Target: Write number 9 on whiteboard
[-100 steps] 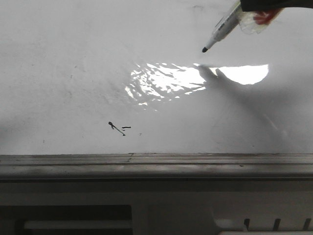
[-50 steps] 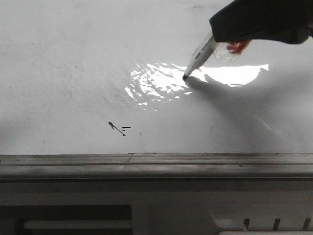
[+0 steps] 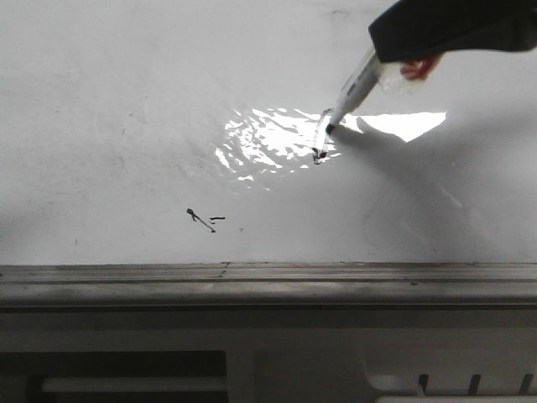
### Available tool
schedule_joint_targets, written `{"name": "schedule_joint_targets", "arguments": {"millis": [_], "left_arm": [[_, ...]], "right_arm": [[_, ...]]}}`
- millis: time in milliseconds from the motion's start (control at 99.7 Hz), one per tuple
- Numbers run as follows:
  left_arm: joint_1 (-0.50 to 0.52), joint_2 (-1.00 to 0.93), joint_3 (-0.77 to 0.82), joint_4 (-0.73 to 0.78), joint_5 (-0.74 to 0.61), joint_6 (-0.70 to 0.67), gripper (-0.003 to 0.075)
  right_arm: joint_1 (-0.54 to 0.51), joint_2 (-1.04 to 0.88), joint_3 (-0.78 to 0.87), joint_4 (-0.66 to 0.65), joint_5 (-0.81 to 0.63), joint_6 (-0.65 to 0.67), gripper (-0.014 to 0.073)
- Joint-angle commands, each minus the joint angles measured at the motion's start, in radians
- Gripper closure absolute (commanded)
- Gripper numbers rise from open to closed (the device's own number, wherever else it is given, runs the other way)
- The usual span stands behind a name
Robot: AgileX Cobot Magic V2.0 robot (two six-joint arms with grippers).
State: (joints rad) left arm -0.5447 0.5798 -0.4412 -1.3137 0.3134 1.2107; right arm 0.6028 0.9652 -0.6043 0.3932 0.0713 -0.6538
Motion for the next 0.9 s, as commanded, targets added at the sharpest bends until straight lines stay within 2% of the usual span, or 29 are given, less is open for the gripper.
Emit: {"name": "schedule_joint_targets", "arguments": {"millis": [0,151,331,612,793,893], "left_arm": [[0.002,0.000,-0.027,-0.031,-0.007,-0.006,0.0738],[0.002,0.000,-0.027,-0.031,-0.007,-0.006,0.0738],[0.002,0.000,-0.027,-0.031,0.001,-0.006,0.0738],[0.002,0.000,-0.016,-0.031,0.015,-0.006,0.0738],[0.002,0.000,-0.006,-0.031,0.013,-0.006,0.0738],[0.002,0.000,-0.006,-0.031,0.021,-0.006,0.0713]], "right_arm": [[-0.032,0.005,-0.068,-0.037,-0.036,-0.020,0.0643],[-0.033,0.020,-0.092,-0.037,0.001,-0.020,0.0643],[-0.031,0.049,-0.068,-0.018,0.130,-0.002,0.0639],[0.042,0.049,0.098,0.082,0.029,0.002,0.0640],[0.065,0.049,0.093,0.088,-0.012,0.002,0.0640],[0.070,0.018,0.042,0.088,0.041,0.002,0.0640]]}}
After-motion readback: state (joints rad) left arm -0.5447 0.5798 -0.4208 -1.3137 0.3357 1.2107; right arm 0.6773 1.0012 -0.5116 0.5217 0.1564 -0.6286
